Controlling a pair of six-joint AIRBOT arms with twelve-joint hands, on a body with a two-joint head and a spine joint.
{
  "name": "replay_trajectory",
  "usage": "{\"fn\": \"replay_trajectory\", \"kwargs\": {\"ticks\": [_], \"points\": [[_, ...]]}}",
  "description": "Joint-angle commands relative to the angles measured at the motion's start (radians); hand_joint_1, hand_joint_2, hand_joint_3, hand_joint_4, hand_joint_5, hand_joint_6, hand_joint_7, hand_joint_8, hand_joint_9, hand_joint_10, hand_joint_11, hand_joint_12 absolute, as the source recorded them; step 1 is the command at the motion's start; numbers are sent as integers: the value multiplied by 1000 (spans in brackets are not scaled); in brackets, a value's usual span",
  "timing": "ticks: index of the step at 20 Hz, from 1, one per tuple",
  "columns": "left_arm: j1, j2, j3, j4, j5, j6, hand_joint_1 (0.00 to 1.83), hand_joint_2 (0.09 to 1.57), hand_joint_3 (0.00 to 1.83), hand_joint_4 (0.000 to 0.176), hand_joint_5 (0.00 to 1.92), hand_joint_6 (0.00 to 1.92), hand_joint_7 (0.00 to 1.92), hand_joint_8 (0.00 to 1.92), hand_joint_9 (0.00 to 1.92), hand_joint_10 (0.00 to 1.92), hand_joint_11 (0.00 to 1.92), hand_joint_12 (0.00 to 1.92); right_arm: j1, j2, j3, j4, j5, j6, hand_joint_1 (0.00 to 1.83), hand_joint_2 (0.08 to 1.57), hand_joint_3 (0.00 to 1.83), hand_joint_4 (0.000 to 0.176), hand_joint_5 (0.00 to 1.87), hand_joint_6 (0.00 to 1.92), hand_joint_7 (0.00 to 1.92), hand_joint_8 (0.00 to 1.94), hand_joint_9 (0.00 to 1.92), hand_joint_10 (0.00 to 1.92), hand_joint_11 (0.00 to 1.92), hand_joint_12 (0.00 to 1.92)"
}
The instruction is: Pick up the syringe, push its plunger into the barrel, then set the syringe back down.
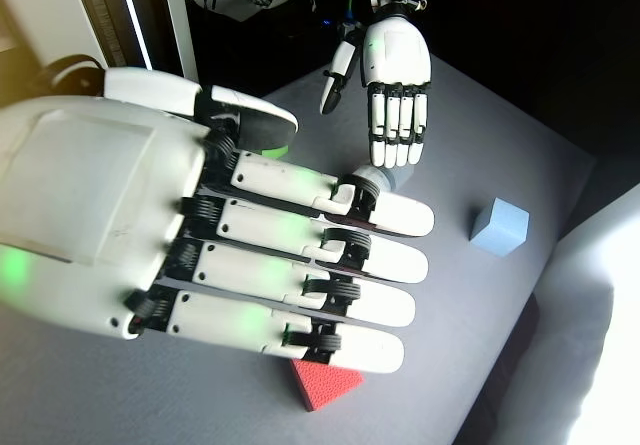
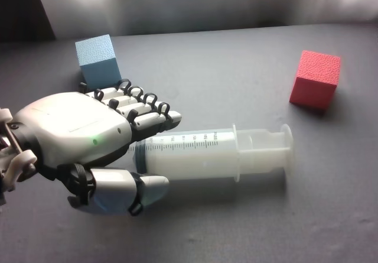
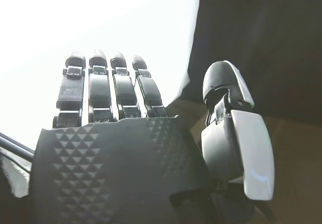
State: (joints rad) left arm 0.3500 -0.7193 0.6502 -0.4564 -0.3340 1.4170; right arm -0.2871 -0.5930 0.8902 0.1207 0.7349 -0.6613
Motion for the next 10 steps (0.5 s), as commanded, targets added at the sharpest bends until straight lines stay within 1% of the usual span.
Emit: {"fn": "replay_trajectory", "kwargs": {"ticks": [1,2,3,4,5,6,7,8,9,10], "points": [[-13,7,2,12,-91,1,0,1345,13,0,65,1,62,1,41,9,0,74,-13,17,-10,7,200,-8,0,1415,14,0,42,2,17,1,0,0,0,0],[-14,7,2,11,-89,1,0,1353,9,0,86,5,84,5,60,11,0,94,-33,18,-15,7,225,-27,0,1424,14,0,74,14,41,10,3,1,0,0],[-14,7,2,7,-89,1,0,1353,1,0,110,1,120,1,98,1,0,220,-49,17,-17,7,230,-43,0,1425,13,0,85,18,52,14,7,3,0,0],[-14,7,3,3,-89,3,0,1355,0,0,111,1,127,0,108,1,0,272,-67,17,-21,7,234,-43,0,1427,13,0,93,20,62,16,14,6,0,0],[-14,8,4,1,-89,5,0,1354,0,0,117,2,130,0,108,0,0,262,-83,17,-25,7,235,-43,0,1430,13,0,84,14,50,10,6,2,0,0],[-14,8,7,2,-89,5,0,1357,1,0,93,2,96,4,68,2,0,160,-106,17,-33,7,247,-48,0,1431,11,0,96,17,61,12,18,7,6,3],[-16,8,9,6,-88,5,0,1359,1,0,86,1,91,3,63,2,0,125,-128,17,-44,10,255,-53,0,1435,12,0,53,3,19,2,3,1,0,0],[-20,7,10,9,-84,5,0,1357,0,0,76,0,78,3,51,1,0,90,-136,17,-52,10,255,-57,0,1434,10,0,63,8,31,8,0,0,0,0],[-23,7,10,10,-78,5,0,1357,0,0,116,3,122,2,93,1,0,185,-141,17,-58,10,255,-71,0,1428,3,0,123,12,85,5,27,5,19,17],[-26,5,10,10,-75,5,0,1366,1,0,157,3,166,4,133,4,0,315,-144,17,-61,10,258,-88,0,1427,1,0,142,13,102,6,39,8,32,29]]}}
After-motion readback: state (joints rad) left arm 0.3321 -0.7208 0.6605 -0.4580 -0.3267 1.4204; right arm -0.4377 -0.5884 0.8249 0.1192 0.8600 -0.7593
